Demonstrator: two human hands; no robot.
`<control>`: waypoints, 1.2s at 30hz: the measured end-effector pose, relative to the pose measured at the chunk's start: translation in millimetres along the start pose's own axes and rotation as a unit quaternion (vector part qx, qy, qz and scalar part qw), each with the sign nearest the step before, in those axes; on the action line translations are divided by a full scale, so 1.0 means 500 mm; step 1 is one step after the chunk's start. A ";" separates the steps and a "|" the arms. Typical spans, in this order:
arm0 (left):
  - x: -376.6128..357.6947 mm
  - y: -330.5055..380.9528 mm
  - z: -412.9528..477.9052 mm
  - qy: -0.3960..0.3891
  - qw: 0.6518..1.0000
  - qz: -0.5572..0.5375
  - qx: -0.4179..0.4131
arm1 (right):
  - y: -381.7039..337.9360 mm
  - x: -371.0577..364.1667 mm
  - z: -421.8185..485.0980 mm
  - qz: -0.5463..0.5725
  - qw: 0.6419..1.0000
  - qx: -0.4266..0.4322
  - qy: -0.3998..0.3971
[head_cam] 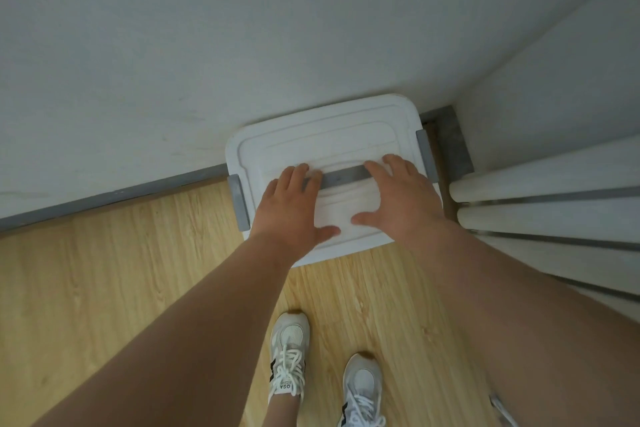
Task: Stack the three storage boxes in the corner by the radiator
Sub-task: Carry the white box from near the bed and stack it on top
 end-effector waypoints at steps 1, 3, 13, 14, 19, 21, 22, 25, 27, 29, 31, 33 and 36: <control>-0.011 -0.004 -0.012 -0.007 1.000 0.009 0.003 | 0.001 -0.016 -0.009 -0.007 1.000 0.001 -0.015; -0.034 -0.014 -0.035 -0.029 0.999 0.034 0.006 | 0.001 -0.043 -0.020 -0.036 0.998 0.005 -0.042; -0.074 -0.038 -0.060 -0.089 0.992 0.091 0.024 | 0.007 -0.046 -0.027 -0.122 0.991 0.025 -0.057; -0.074 -0.036 -0.059 -0.090 0.991 0.093 0.025 | 0.007 -0.046 -0.027 -0.126 0.990 0.027 -0.060; -0.076 -0.025 -0.066 -0.085 0.993 0.078 0.030 | 0.009 -0.045 -0.026 -0.147 0.987 0.027 -0.049; -0.078 -0.021 -0.073 -0.080 0.994 0.073 0.028 | 0.011 -0.046 -0.029 -0.146 0.988 0.026 -0.047; -0.079 -0.020 -0.075 -0.078 0.994 0.071 0.030 | 0.011 -0.047 -0.030 -0.144 0.988 0.025 -0.047; -0.081 -0.017 -0.074 -0.082 0.993 0.071 0.038 | 0.011 -0.048 -0.034 -0.135 0.989 0.022 -0.051; -0.078 -0.018 -0.072 -0.088 0.992 0.078 0.040 | 0.009 -0.047 -0.036 -0.129 0.990 0.019 -0.057; -0.073 -0.018 -0.069 -0.093 0.992 0.082 0.038 | 0.007 -0.041 -0.035 -0.113 0.991 0.017 -0.070; -0.063 -0.015 -0.065 -0.099 0.992 0.074 0.037 | 0.005 -0.032 -0.036 -0.089 0.992 0.015 -0.087; -0.048 -0.011 -0.058 -0.104 0.991 0.064 0.045 | 0.003 -0.019 -0.038 -0.068 0.993 0.014 -0.092; -0.025 0.001 -0.053 -0.120 0.989 0.062 0.058 | 0.003 0.002 -0.051 -0.030 0.996 0.006 -0.080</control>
Point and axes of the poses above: each hand's wrist, its own z-axis towards the middle knuckle, its own x-axis out of the back of the hand, y = z × x, the point moved 8 cm from there along z, towards the middle knuckle, and after that the axes turned 4 degrees about -z, right-handed, at the moved point
